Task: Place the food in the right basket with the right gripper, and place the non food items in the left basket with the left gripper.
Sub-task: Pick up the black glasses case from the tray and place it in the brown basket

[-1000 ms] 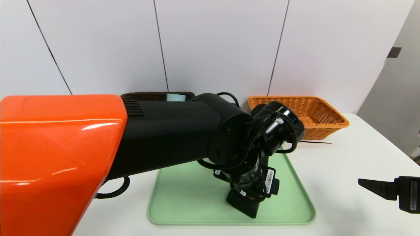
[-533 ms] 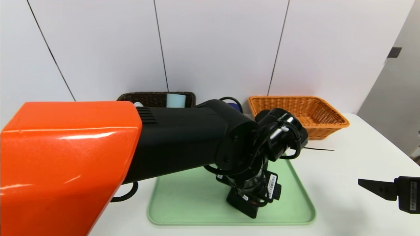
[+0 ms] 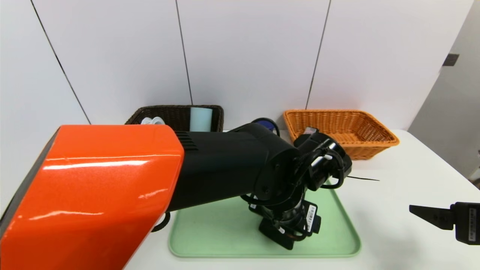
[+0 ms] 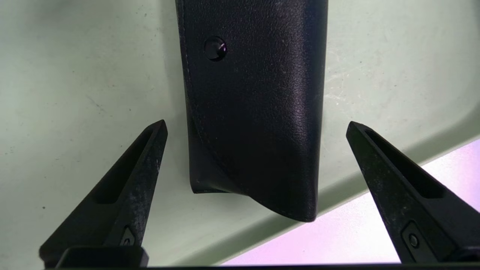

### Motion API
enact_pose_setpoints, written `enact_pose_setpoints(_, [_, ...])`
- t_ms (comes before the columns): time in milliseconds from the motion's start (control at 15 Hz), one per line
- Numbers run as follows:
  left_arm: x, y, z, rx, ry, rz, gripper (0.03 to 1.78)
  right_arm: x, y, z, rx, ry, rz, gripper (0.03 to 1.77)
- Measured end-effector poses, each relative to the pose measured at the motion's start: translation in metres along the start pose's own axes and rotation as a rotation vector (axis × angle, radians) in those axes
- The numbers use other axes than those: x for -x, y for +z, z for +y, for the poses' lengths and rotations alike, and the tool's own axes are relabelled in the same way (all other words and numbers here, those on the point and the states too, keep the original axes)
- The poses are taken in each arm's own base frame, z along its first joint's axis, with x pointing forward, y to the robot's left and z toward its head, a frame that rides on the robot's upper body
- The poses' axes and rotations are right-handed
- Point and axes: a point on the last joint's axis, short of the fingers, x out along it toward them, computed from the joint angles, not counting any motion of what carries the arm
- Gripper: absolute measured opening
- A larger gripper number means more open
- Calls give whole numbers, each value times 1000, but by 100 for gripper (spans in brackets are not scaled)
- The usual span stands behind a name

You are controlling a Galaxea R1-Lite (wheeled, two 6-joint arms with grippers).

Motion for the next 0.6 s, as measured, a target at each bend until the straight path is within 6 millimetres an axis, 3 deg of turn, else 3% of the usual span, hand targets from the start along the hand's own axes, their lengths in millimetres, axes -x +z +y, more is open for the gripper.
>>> enact_pose_setpoints(600, [-11, -2, -2, -6, 11, 16, 169, 0, 0, 0, 4, -1, 1, 171])
